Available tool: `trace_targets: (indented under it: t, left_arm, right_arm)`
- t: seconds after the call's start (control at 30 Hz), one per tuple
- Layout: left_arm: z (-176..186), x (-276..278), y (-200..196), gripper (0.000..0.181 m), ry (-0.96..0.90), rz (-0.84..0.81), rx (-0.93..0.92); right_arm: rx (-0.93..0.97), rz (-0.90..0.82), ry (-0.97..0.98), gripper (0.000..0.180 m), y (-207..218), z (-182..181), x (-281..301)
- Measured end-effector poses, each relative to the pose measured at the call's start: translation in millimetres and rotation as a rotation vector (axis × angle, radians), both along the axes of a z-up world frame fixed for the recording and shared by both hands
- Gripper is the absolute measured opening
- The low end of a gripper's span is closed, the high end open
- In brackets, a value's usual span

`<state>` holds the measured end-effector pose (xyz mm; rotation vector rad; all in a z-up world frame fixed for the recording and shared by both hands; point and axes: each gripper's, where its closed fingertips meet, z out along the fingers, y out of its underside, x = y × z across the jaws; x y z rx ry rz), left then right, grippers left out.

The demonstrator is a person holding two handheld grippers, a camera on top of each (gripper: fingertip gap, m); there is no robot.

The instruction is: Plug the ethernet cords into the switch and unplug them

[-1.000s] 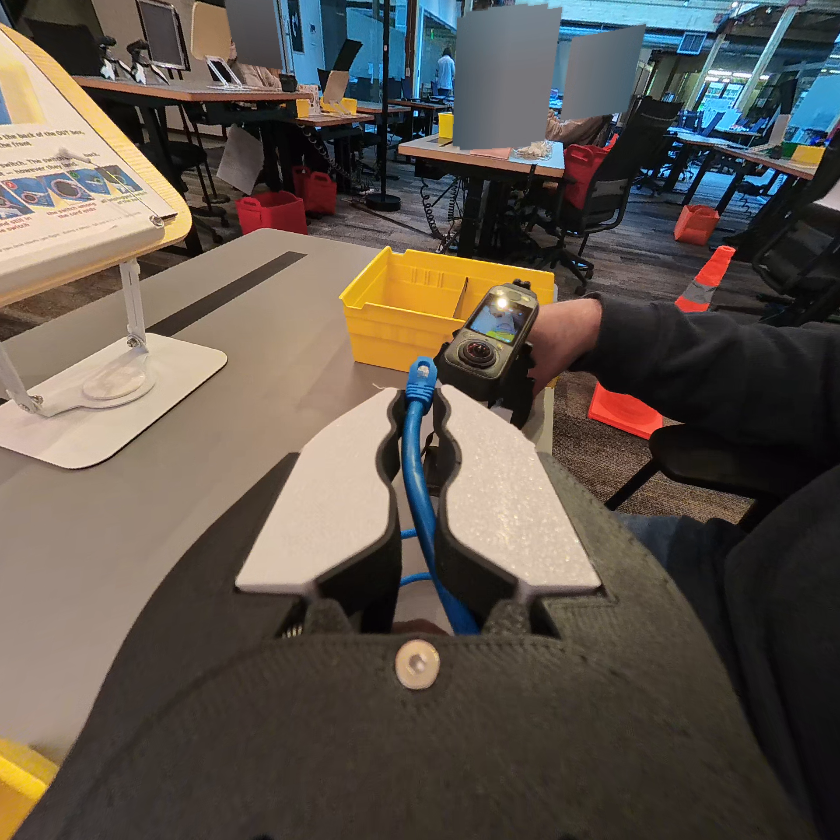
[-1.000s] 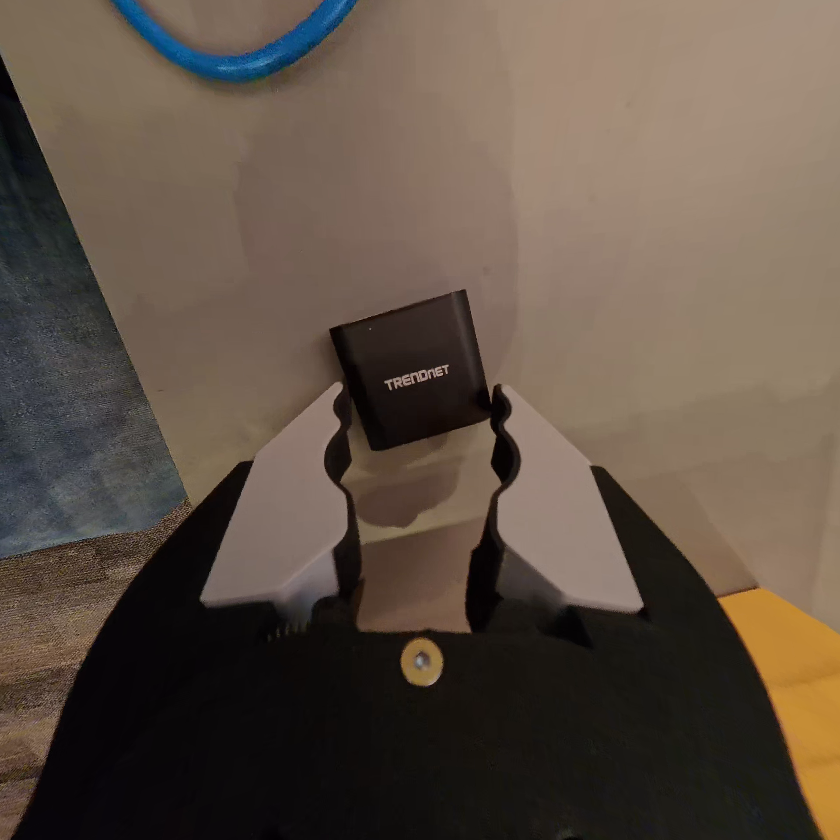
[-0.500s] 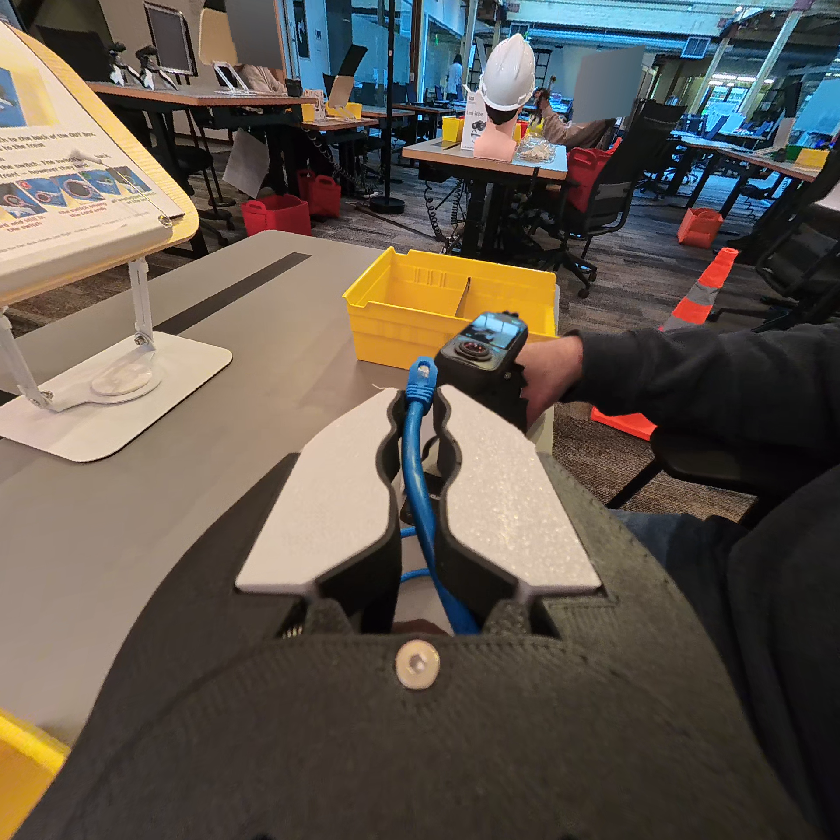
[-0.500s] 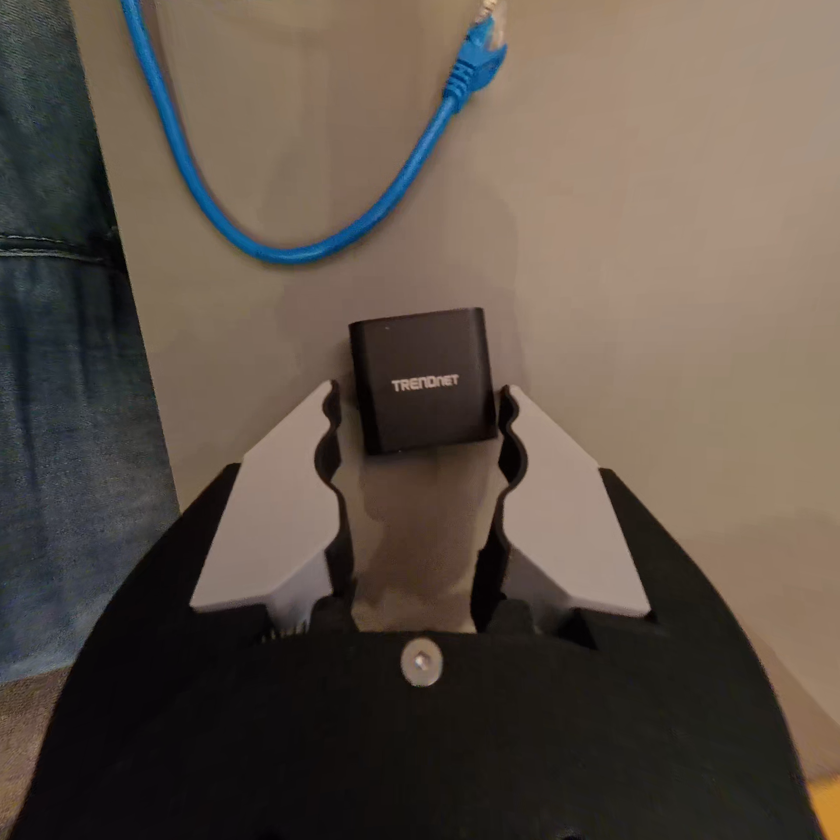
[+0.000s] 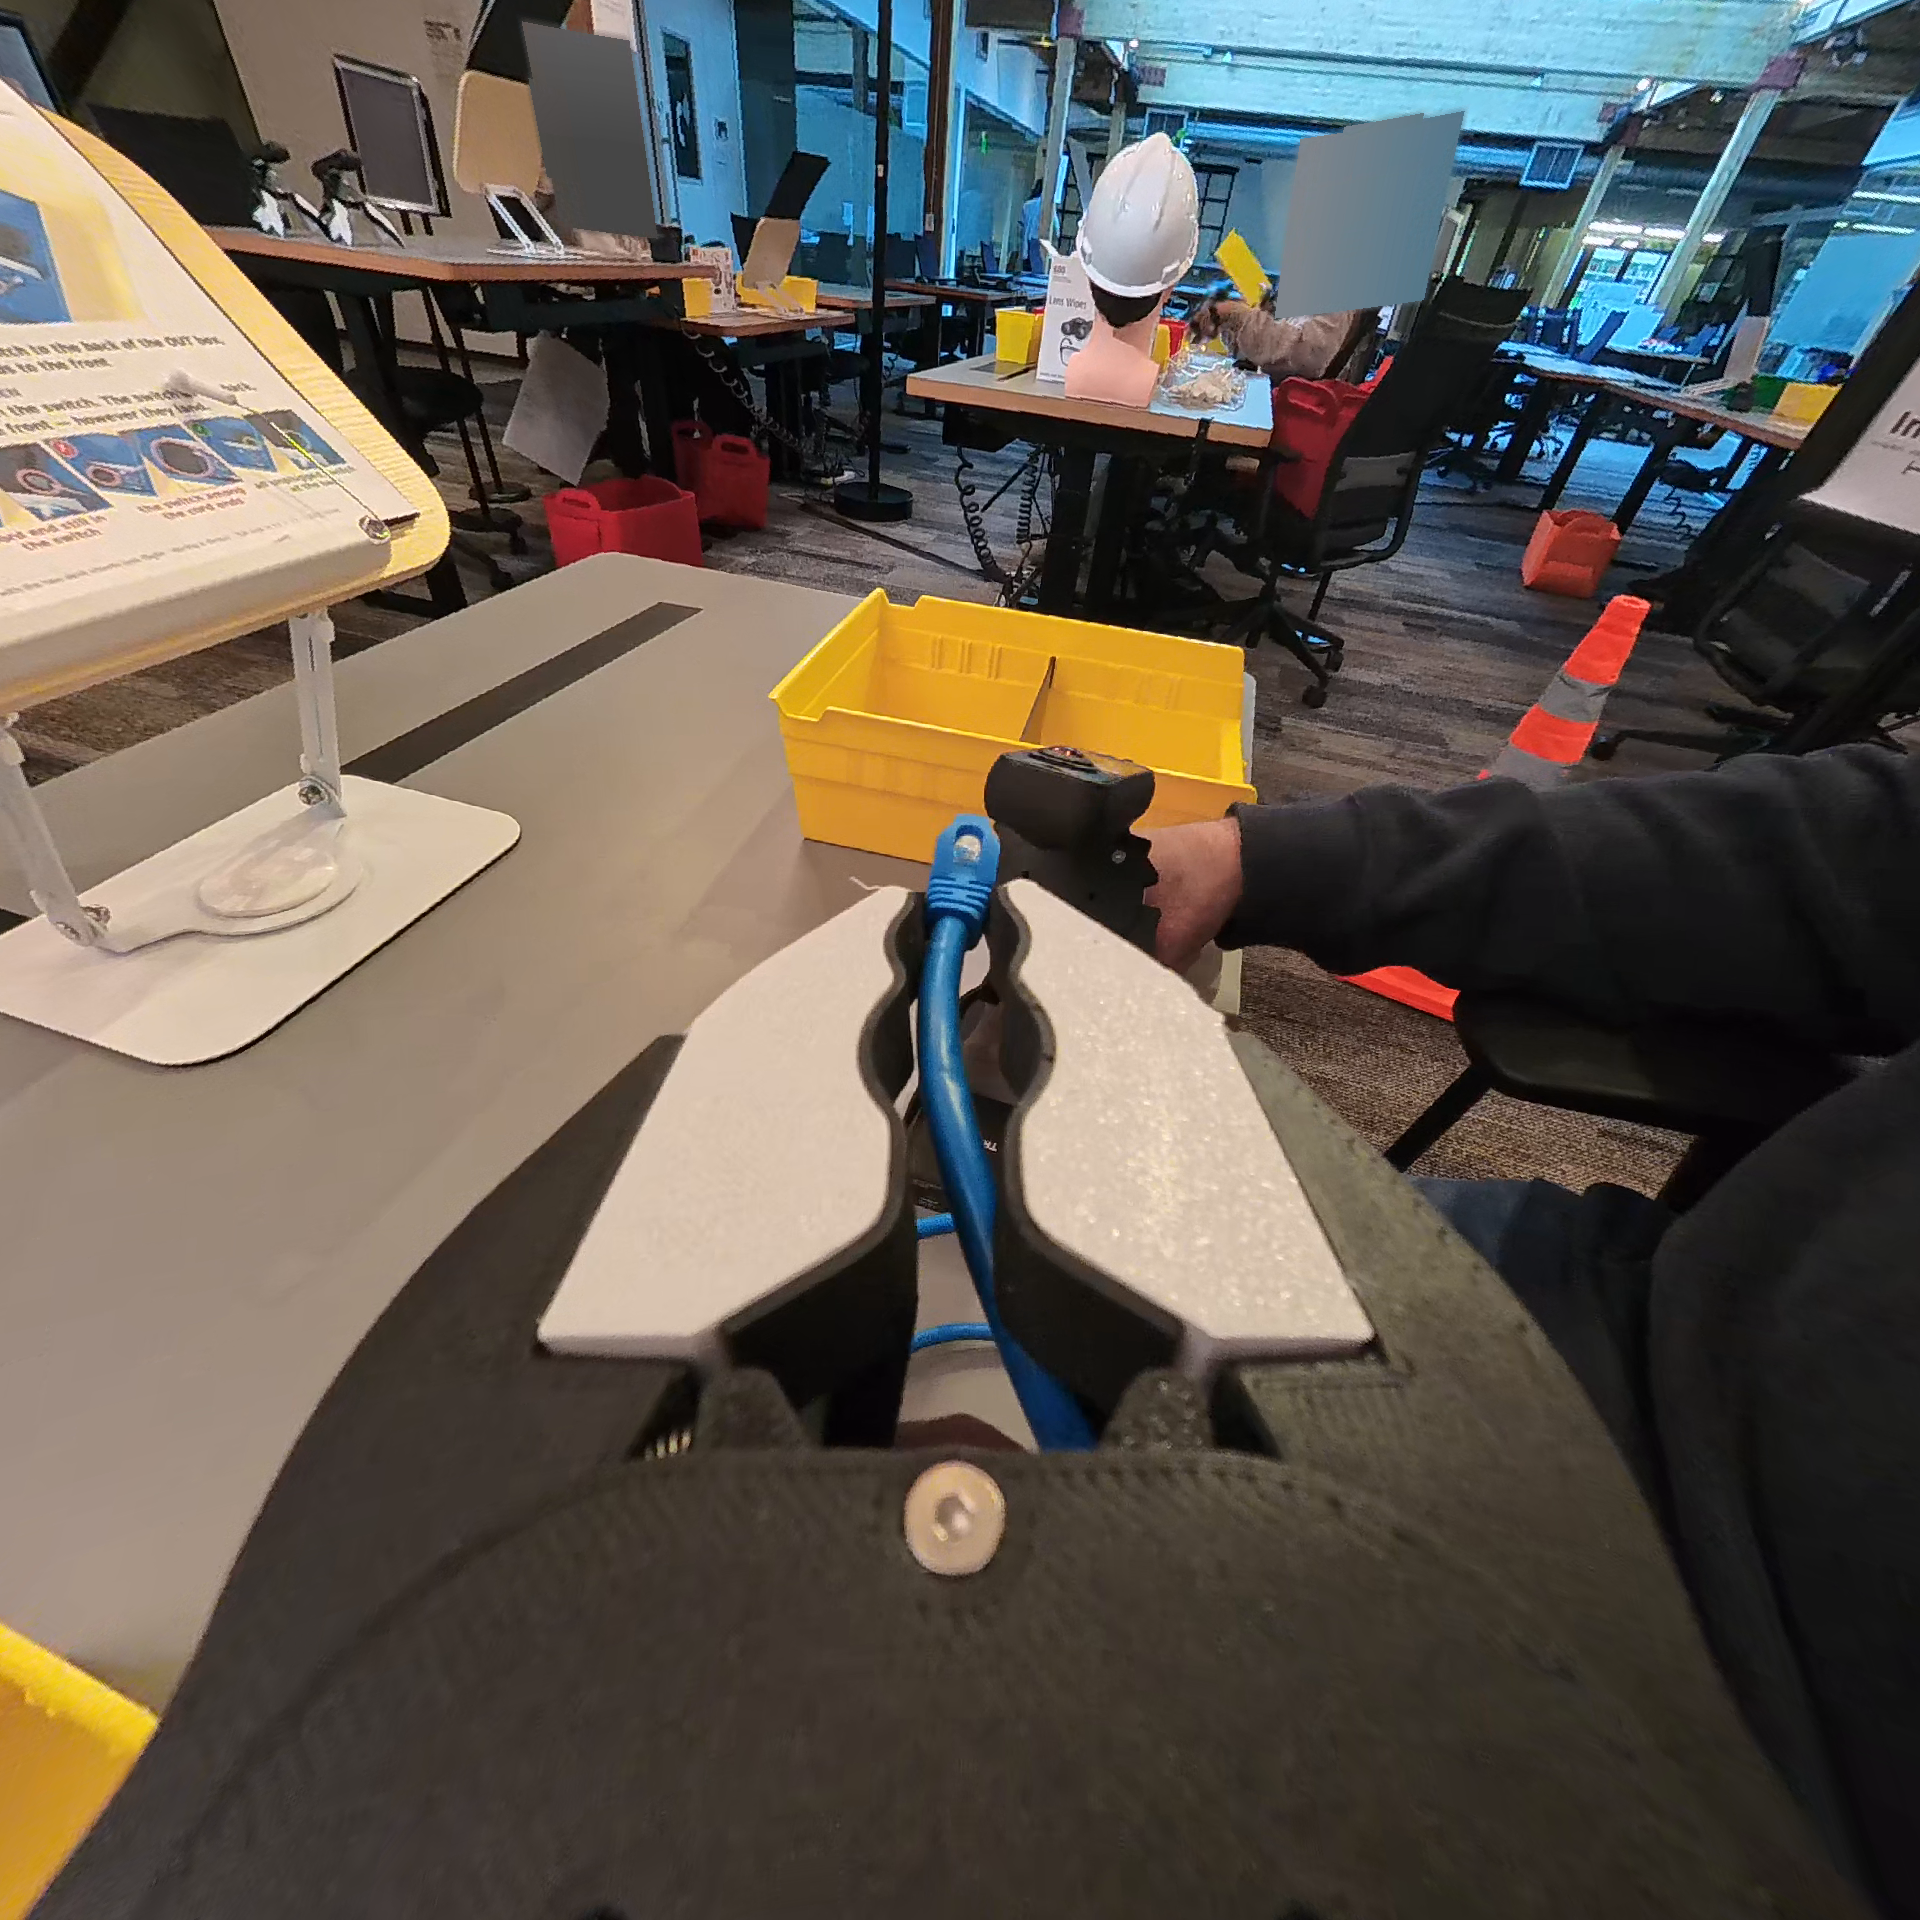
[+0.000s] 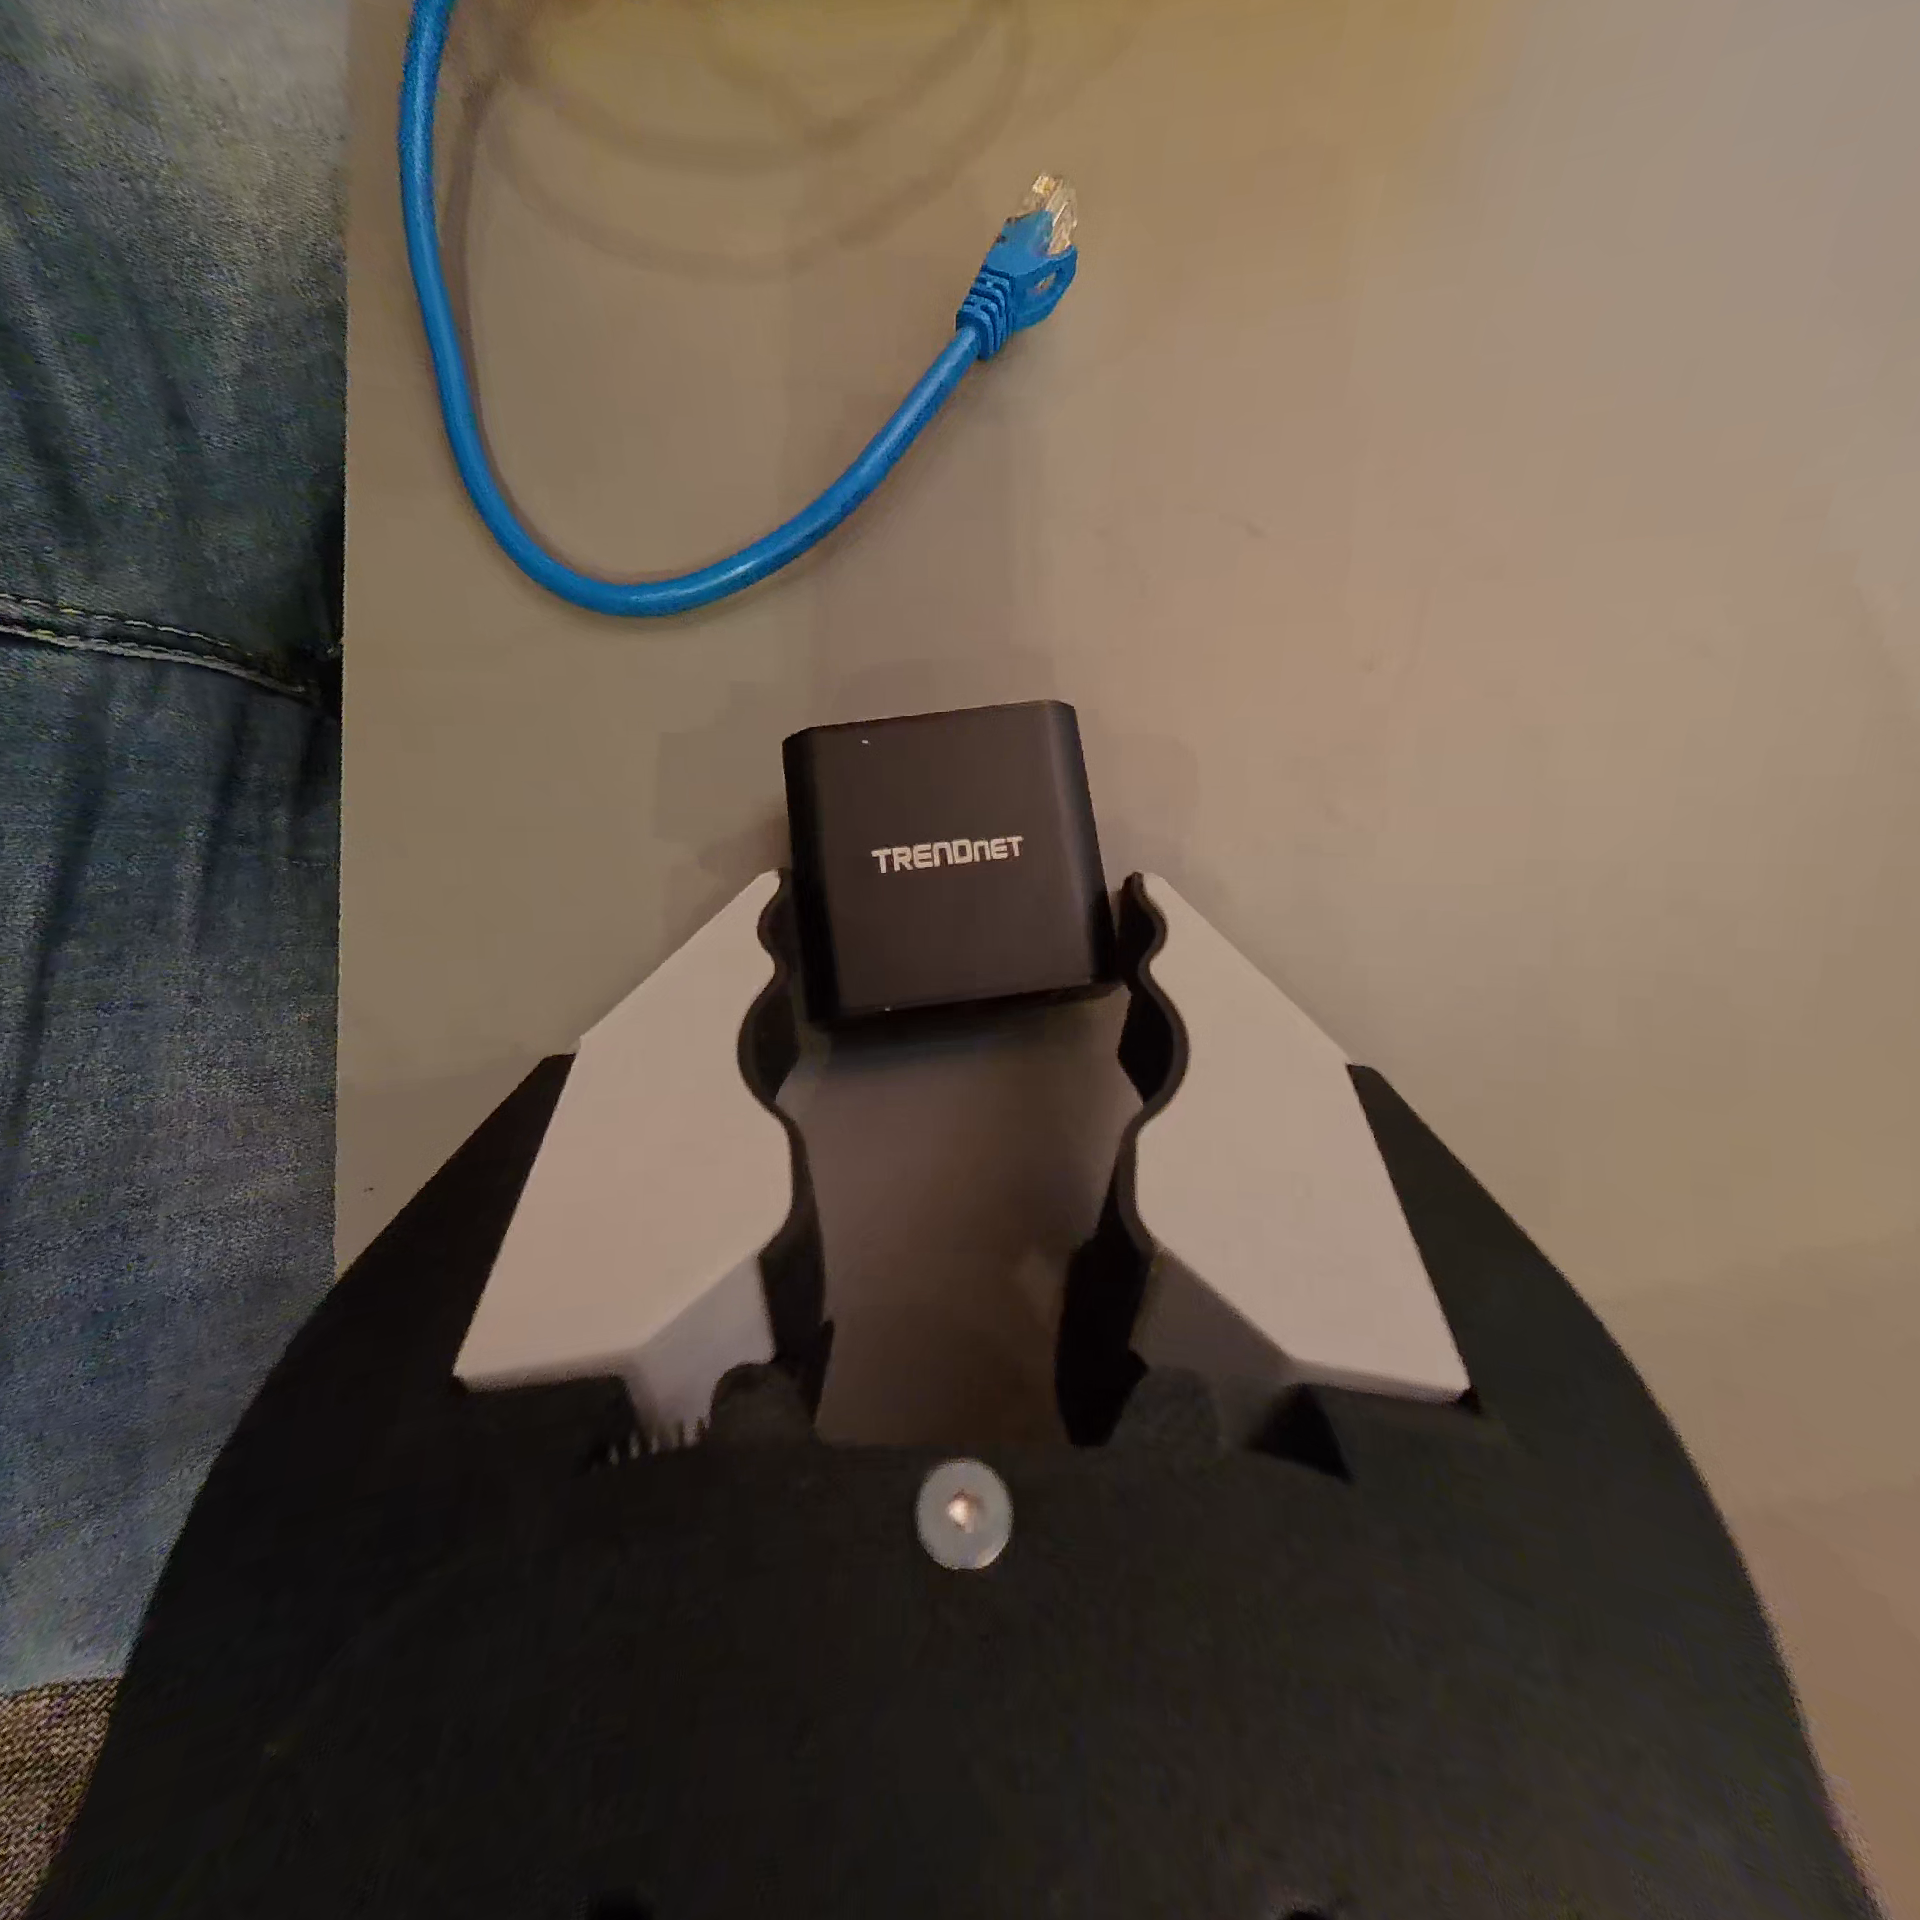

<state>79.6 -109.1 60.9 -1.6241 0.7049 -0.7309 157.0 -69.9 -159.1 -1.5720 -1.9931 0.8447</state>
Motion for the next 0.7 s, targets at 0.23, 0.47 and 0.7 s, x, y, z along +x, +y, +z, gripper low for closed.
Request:
trace_targets:
  t: [0.23,0.47,0.7]
  left_arm:
    - [-3,-3,-1,0.011,-0.002,0.006,-0.007]
    - [-4,-2,0,0.011,0.007,0.004,-0.015]
    - [-1,3,1,0.011,0.013,-0.004,-0.017]
  right_arm:
    - [-0.039,-0.002,-0.040,0.060,-6,5,0]
    - [-0.183,-0.030,0.162,0.060,-1,59,-7]
    - [-0.286,0.037,0.412,0.060,-3,141,-19]
